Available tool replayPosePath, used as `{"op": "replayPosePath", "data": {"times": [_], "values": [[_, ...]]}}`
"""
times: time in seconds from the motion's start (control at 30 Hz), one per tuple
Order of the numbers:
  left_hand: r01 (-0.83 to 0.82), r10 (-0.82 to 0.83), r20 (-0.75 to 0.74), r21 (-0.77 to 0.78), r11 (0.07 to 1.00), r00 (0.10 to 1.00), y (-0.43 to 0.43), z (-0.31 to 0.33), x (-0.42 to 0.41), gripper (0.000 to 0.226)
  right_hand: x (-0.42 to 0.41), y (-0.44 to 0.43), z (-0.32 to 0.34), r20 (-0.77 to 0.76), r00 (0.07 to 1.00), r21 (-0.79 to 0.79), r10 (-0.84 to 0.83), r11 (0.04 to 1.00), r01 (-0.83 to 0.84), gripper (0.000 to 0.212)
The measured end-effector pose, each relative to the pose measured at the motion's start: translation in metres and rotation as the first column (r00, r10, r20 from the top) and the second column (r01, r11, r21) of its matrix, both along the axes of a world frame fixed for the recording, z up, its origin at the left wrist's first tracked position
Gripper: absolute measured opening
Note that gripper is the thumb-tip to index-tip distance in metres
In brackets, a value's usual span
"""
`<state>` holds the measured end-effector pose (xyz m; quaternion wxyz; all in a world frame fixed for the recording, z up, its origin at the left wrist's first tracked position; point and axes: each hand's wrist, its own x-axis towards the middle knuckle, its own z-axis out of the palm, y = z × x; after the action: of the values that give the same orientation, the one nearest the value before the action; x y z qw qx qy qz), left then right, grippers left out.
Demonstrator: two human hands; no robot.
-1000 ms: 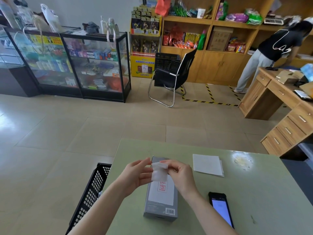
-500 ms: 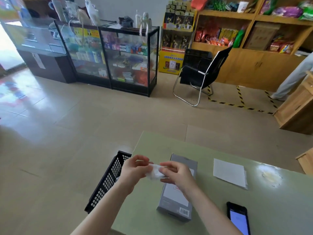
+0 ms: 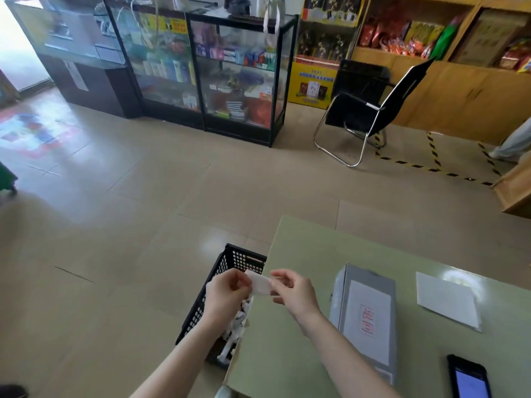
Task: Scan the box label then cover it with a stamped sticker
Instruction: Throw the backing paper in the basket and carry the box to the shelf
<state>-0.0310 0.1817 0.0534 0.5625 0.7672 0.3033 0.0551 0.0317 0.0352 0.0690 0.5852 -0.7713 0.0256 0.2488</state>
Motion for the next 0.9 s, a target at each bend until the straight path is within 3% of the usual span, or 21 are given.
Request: {"op": "replayPosePath", "data": {"times": [0.13, 0.2, 0.43, 0.73, 0.9], "values": [[0.039, -0.031, -0.111, 0.073, 0.997, 0.993, 0.054, -0.031, 0.005, 0.024, 0.001, 0.038, -0.02, 0.032, 0.999, -0.177, 0.023, 0.984, -0.017, 0.015], [0.118, -0.106, -0.208, 0.047, 0.992, 0.972, 0.075, -0.05, 0.011, 0.031, 0.002, 0.047, -0.031, 0.023, 0.999, -0.241, 0.031, 0.97, -0.024, 0.017], [0.449, -0.395, -0.461, 0.007, 0.894, 0.795, 0.12, -0.118, 0.029, 0.057, 0.001, 0.064, -0.075, -0.017, 1.0, -0.354, -0.026, 0.935, 0.019, 0.011], [0.584, -0.527, -0.503, -0.054, 0.81, 0.685, 0.13, -0.154, 0.045, 0.064, 0.008, 0.066, -0.097, -0.01, 0.998, -0.421, -0.064, 0.906, 0.054, 0.011], [0.583, -0.521, -0.491, -0.031, 0.812, 0.698, 0.131, -0.152, 0.046, 0.063, 0.006, 0.06, -0.095, 0.0, 0.997, -0.418, -0.074, 0.906, 0.067, 0.014]]}}
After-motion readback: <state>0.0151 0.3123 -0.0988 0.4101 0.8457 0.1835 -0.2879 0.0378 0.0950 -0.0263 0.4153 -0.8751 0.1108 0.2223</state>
